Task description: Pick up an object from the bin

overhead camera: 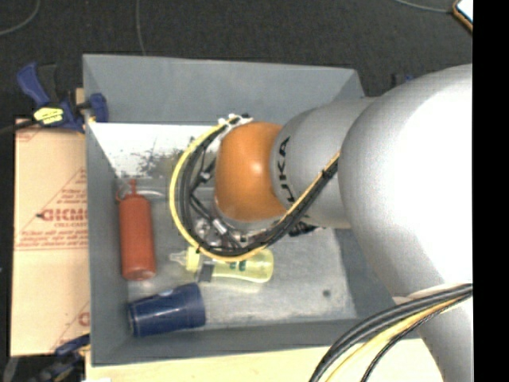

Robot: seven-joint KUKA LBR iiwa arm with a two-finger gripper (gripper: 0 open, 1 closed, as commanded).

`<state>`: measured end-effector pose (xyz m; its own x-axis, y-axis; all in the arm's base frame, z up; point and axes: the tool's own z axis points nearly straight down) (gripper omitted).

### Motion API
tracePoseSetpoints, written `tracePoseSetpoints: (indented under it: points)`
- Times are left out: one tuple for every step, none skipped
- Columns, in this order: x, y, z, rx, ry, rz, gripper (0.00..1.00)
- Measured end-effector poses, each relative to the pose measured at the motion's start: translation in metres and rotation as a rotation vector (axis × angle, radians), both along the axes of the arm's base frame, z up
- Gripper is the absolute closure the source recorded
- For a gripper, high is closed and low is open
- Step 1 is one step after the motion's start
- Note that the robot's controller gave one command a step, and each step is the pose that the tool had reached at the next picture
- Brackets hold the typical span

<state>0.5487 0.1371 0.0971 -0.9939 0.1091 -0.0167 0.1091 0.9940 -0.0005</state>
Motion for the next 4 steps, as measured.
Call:
tracePoseSetpoints:
  points:
    - [-0.022,-0.026,0.066,0.002,-0.008,-0.034,1.0]
    - [-0.009,-0.023,0.09,-0.001,0.002,-0.007,1.0]
    - [-0.02,-0.021,0.087,-0.001,0.003,-0.019,1.0]
    - [0.001,-0.001,0.005,-0.006,-0.001,0.298,1.0]
